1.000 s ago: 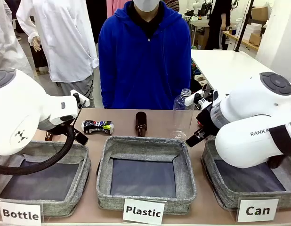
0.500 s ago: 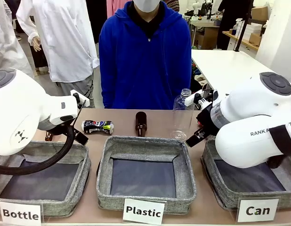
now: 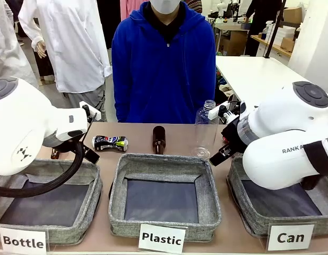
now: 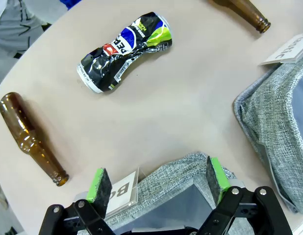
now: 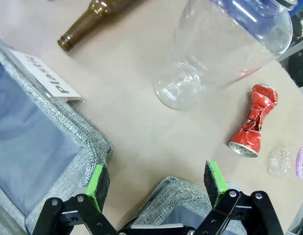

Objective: Sort the can waste into the basket.
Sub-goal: Pick up the can waste from the table and place it in the right Fabric basket.

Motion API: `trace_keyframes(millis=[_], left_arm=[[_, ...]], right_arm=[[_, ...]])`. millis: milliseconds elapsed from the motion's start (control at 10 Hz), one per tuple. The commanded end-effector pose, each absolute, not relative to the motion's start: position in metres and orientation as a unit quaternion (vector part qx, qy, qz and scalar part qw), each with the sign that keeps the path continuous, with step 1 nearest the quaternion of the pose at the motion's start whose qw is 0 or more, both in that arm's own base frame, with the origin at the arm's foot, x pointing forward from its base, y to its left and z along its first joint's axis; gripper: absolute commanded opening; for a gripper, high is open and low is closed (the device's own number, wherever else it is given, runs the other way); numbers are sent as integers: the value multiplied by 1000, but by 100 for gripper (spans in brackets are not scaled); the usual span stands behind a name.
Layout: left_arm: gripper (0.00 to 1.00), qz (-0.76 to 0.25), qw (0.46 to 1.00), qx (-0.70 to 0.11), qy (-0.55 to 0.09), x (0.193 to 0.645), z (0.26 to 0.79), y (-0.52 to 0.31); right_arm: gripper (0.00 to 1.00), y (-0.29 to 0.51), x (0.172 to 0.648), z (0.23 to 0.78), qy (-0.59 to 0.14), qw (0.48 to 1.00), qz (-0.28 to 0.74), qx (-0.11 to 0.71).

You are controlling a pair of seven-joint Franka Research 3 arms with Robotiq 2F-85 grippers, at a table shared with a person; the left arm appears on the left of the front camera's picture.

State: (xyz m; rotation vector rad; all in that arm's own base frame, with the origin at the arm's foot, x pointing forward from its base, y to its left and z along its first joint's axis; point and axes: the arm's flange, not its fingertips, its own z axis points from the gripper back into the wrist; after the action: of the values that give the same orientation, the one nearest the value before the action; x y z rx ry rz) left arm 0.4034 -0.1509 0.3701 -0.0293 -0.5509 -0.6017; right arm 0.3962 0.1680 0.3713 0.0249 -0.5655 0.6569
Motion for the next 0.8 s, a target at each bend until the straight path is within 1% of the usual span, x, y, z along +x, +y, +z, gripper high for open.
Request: trace_keyframes(millis=[0, 200, 300, 400, 500, 600, 700], left_arm=[[100, -293, 918, -14, -268, 403, 370, -151], [100, -293, 918, -14, -268, 403, 370, -151], [100, -293, 918, -14, -268, 403, 370, -151], [100, -317, 915, -28, -249, 399, 383, -146], [100, -299, 923, -84, -225, 392, 411, -141], [100, -301, 918, -151, -211, 375, 446, -131], [100, -282, 919, -188, -201, 361, 471, -118]], right_arm=[[100, 168, 396, 371, -274, 908, 318, 12], [100, 168, 396, 371, -274, 907, 318, 12], [100, 161, 394, 378, -291, 898, 330, 28], [100, 150, 387, 393, -301, 896, 323, 52], [100, 133, 371, 417, -303, 898, 304, 92], [100, 116, 346, 446, -290, 895, 295, 166], [100, 97, 318, 465, -302, 868, 304, 251]])
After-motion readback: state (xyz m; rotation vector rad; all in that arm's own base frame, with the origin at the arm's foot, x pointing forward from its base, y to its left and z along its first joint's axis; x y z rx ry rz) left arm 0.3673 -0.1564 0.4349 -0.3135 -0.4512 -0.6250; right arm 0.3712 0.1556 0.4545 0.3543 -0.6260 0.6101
